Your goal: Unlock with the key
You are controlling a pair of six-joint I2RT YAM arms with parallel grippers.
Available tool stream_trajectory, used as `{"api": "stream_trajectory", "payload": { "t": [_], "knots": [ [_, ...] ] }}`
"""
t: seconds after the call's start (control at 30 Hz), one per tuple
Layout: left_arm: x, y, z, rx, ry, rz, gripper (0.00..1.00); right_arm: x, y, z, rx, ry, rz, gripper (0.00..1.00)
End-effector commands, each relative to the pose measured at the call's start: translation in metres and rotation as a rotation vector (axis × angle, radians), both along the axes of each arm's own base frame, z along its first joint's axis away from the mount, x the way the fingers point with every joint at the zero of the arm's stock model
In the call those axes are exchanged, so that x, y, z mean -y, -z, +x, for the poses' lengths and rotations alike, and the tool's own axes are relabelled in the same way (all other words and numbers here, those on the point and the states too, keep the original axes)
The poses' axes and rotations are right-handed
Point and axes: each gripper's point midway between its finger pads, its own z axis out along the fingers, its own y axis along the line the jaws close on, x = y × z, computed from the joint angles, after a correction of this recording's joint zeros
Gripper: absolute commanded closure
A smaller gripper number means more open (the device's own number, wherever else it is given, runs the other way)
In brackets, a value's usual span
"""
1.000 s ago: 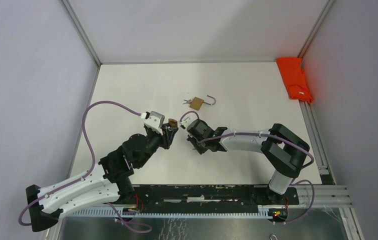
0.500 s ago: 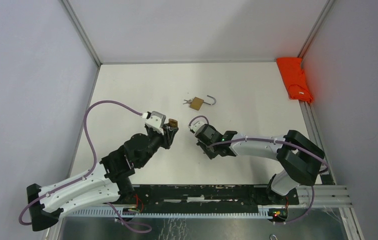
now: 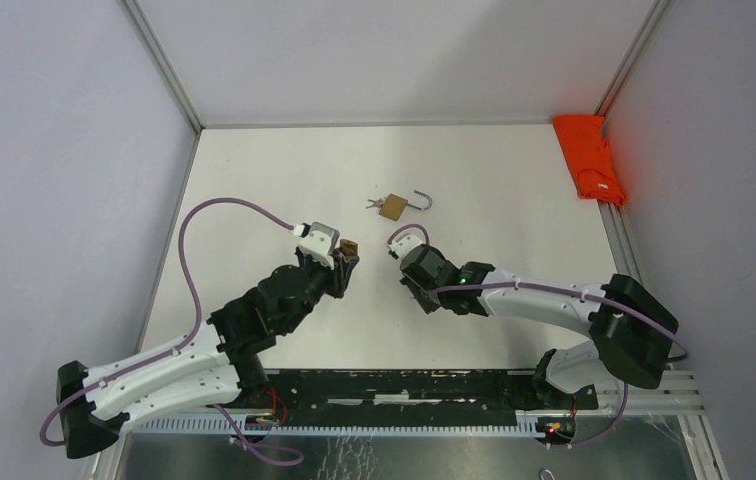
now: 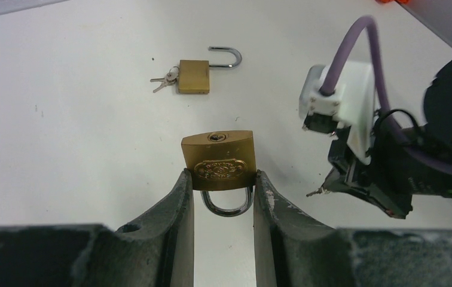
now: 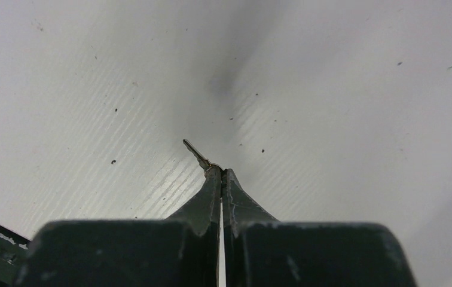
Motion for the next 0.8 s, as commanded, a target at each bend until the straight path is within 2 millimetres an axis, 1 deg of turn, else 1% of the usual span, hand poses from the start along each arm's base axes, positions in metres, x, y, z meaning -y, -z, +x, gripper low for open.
{"api": "stream_trajectory", "payload": {
  "t": [0.0,0.07,0.13,0.23,0.37,0.43,0.47,0.5,0.53,0.57,0.63,0.73,0.77],
  "knots": [
    [0.007,-0.009,0.003,0.017,0.005,-0.047,0.98,0.011,-0.020,0.012,0.071,0.051,-0.002,1.00],
    [0.014,-0.009,0.000,0.018,0.049,-0.038,0.98,0.011,-0.027,0.014,0.084,0.049,0.016,1.00],
    [0.021,-0.012,-0.004,0.022,0.098,-0.023,0.98,0.012,-0.044,0.020,0.111,0.051,0.040,1.00],
    [0.031,-0.020,-0.010,0.035,0.185,0.024,0.98,0.015,-0.084,0.029,0.180,0.040,0.075,1.00],
    [0.057,-0.038,-0.028,0.046,0.387,0.094,0.98,0.020,-0.138,0.032,0.266,0.006,0.149,1.00],
    [0.074,-0.041,-0.039,0.009,0.510,0.152,0.98,0.024,-0.165,0.030,0.308,-0.009,0.203,1.00],
    [0.083,-0.040,-0.050,-0.010,0.605,0.194,0.98,0.026,-0.179,0.028,0.330,-0.021,0.232,1.00],
    [0.086,-0.035,-0.058,-0.051,0.674,0.247,0.98,0.026,-0.190,0.026,0.344,-0.034,0.260,1.00],
    [0.093,-0.035,-0.063,-0.071,0.727,0.277,0.98,0.027,-0.200,0.023,0.357,-0.050,0.286,1.00],
    [0.095,-0.037,-0.066,-0.080,0.764,0.303,0.98,0.026,-0.208,0.019,0.361,-0.071,0.311,1.00],
    [0.094,-0.044,-0.073,-0.061,0.834,0.352,0.98,0.026,-0.214,0.010,0.341,-0.109,0.335,1.00],
    [0.086,-0.046,-0.085,-0.025,0.930,0.420,0.98,0.030,-0.209,0.001,0.311,-0.134,0.338,1.00],
    [0.083,-0.046,-0.086,-0.019,0.939,0.439,0.98,0.031,-0.209,-0.003,0.302,-0.147,0.346,1.00]
  ]
}}
